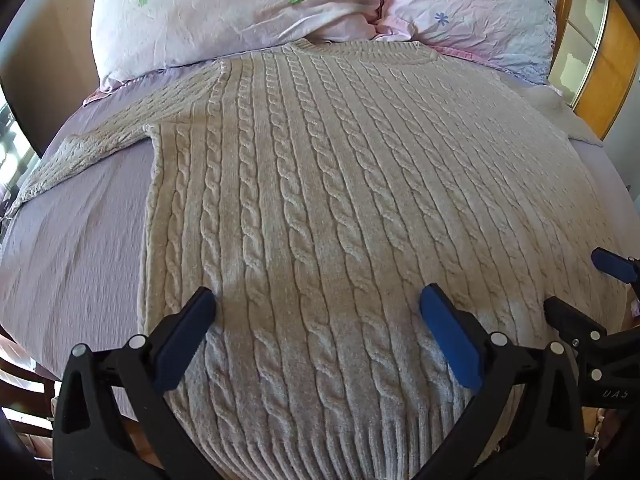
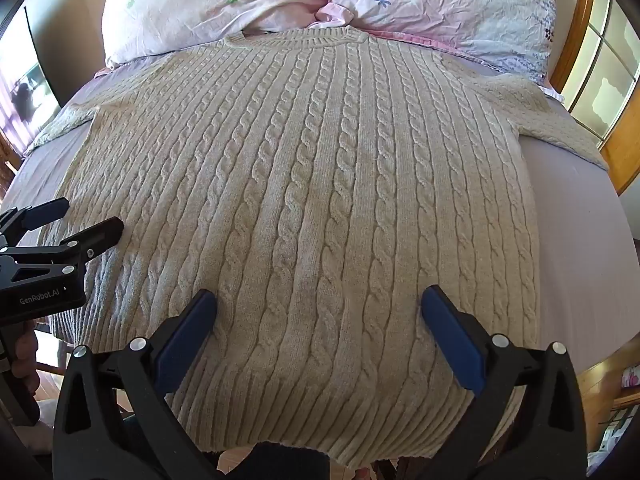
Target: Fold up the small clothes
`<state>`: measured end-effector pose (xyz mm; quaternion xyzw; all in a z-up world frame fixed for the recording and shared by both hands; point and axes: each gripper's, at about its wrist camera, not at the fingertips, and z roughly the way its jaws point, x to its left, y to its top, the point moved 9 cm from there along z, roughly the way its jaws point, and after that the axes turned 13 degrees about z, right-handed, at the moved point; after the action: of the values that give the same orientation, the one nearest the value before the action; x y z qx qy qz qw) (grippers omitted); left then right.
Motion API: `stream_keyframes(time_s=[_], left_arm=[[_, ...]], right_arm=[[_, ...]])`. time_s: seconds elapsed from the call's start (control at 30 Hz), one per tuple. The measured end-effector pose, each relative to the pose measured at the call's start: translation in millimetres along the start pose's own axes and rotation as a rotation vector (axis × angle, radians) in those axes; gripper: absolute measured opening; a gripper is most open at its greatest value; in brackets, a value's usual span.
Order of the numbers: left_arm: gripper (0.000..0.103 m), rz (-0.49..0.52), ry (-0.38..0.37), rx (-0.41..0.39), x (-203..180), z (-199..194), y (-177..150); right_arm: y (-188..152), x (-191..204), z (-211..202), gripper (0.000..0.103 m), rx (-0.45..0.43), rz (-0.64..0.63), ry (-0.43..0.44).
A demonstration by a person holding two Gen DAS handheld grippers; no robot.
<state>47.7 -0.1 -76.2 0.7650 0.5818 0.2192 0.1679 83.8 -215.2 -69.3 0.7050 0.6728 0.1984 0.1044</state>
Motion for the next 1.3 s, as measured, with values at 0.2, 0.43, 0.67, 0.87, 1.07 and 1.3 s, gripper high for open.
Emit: stream_keyframes(time_s=[0.2, 0.43, 0.67, 0.87, 1.07, 1.3], left_arm=[[0.101, 0.000, 0.002, 0.000, 0.1, 0.0, 0.0], [0.101, 0.001, 0.003, -0.001, 0.2, 0.0, 0.1], [0.101, 0.001, 0.003, -0.002, 0.3, 0.0, 0.2], [0.101, 0.002, 0.005, -0.005, 0.3, -0.2, 0.3], [0.101, 0.003, 0.006, -0.008, 0.9, -0.1, 1.3], [0.101, 0.003, 0.006, -0.008, 0.8, -0.2, 1.2]], right_arm=[[0.1, 0.0, -0.2, 0.102, -0.001, -0.001, -0.001], [-0.1, -0.2, -0.2, 0.102, -0.002, -0.001, 0.000], [-0.1, -0.2, -0.3, 0.102, -0.003, -0.001, 0.000], [-0.1, -0.3, -0.5, 0.102, -0.004, -0.001, 0.000], [0.0, -0.3, -0.6, 0.102, -0.005, -0.001, 0.000], [0.2, -0.2, -0.8, 0.102, -0.006, -0.001, 0.000]])
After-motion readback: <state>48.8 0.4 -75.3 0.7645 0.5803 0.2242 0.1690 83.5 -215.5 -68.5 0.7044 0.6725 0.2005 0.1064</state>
